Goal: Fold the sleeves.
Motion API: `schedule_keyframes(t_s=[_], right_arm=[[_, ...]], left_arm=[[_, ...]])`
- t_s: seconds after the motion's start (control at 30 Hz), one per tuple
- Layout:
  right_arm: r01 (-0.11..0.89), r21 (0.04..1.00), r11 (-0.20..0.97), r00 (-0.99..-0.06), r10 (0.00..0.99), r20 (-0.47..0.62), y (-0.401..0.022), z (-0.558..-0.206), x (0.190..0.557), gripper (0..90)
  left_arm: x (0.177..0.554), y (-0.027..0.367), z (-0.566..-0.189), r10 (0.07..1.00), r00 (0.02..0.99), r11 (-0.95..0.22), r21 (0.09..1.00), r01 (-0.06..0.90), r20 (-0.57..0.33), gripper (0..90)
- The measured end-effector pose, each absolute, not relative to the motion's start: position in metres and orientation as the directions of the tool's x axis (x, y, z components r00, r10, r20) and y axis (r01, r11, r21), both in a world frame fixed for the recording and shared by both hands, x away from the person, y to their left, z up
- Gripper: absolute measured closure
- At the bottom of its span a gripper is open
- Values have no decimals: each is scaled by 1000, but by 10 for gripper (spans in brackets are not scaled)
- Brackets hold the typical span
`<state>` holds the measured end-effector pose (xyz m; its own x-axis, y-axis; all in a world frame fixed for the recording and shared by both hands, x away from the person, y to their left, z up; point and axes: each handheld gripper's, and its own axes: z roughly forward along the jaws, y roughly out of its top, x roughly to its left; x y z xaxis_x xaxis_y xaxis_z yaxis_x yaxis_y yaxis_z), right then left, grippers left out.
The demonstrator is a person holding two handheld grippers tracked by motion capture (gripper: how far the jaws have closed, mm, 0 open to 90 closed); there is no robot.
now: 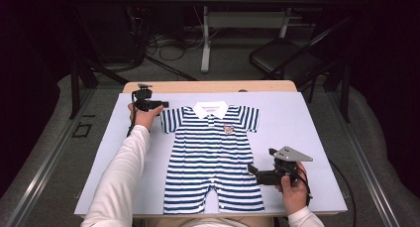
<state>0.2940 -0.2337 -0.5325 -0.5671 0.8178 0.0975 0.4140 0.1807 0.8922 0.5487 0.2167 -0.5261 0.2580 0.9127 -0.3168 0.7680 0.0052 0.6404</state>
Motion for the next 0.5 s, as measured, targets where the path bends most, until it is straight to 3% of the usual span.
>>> schedule_keyframes(t_s=[0.23, 0.5], right_arm=[[413, 892, 182, -569, 816, 97, -233, -533, 294, 9], [413, 892, 183, -570, 816, 97, -234, -533, 294, 10]], left_arm=[[552, 218, -533, 914, 230, 29, 620, 784, -334, 445], [554, 219, -539, 916, 214, 33, 594, 804, -340, 509]])
